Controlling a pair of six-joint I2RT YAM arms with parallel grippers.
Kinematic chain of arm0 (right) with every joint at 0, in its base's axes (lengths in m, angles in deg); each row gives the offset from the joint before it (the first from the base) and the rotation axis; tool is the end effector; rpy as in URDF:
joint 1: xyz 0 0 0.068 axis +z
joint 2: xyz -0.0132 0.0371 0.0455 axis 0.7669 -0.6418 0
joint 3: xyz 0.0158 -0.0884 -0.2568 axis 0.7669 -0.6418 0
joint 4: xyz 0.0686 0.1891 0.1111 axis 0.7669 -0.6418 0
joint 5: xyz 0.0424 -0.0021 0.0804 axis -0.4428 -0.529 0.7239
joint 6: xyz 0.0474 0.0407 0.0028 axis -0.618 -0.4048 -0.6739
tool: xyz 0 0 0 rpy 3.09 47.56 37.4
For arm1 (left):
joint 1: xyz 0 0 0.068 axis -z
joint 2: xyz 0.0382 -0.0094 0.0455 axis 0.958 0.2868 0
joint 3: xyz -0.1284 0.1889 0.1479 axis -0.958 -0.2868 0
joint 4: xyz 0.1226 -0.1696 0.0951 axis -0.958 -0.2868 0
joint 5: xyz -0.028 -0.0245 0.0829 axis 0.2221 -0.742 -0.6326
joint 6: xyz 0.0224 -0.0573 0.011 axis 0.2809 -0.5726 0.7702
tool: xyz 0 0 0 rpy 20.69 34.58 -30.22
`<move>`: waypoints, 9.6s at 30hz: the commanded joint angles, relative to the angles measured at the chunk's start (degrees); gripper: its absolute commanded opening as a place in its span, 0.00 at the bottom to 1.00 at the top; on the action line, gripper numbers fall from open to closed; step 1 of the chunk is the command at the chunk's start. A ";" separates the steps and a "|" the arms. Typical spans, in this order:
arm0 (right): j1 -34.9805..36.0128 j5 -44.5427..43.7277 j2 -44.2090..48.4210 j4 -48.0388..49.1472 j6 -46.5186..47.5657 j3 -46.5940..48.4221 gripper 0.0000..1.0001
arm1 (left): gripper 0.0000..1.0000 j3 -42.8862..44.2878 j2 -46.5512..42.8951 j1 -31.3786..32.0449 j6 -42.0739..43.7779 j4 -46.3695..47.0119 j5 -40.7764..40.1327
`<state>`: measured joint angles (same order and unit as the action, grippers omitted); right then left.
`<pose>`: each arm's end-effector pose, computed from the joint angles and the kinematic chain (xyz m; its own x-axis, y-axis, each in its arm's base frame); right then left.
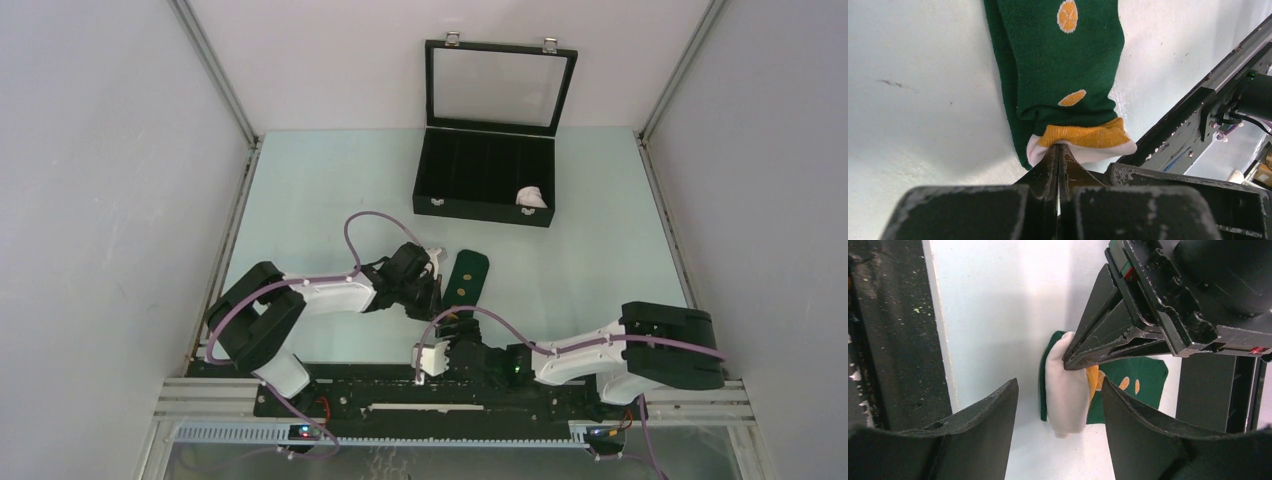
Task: Roll the socks
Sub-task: Roll a pair of socks at the center of the board.
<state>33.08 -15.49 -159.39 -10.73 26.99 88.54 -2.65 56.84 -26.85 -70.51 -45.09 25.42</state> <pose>0.0510 0.2377 0.1606 0.4272 -0.7709 -0.4724 -0.7198 0.0262 -0.6937 0.1793 -0.2117 0.1588 -0.9313 0.1747 -0.3195 0.3351 0.7547 -0.5641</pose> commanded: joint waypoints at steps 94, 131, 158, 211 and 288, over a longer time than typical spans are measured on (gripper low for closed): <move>-54.39 75.67 -19.69 -9.71 -69.51 7.81 0.00 | 0.17 2.25 -10.98 1.07 1.33 -0.86 2.20; -49.57 60.07 -1.88 -17.88 -60.74 14.63 0.45 | 0.12 3.99 2.84 0.32 -0.95 -5.47 -6.17; -19.91 25.18 15.34 -17.65 -19.27 6.56 0.51 | 0.12 3.24 6.20 -0.25 -1.04 -5.20 -4.83; -24.94 53.54 -4.32 -17.35 -31.68 16.96 0.00 | 0.10 -7.33 -20.23 -6.47 -1.38 -8.34 -9.45; -27.87 45.31 9.13 -15.77 -27.79 12.92 0.46 | 0.01 -3.56 -1.15 -1.65 0.54 -4.71 -4.14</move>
<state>2.83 34.25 -150.71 -26.25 -13.86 102.38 -5.49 52.43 -29.35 -72.00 -46.97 25.81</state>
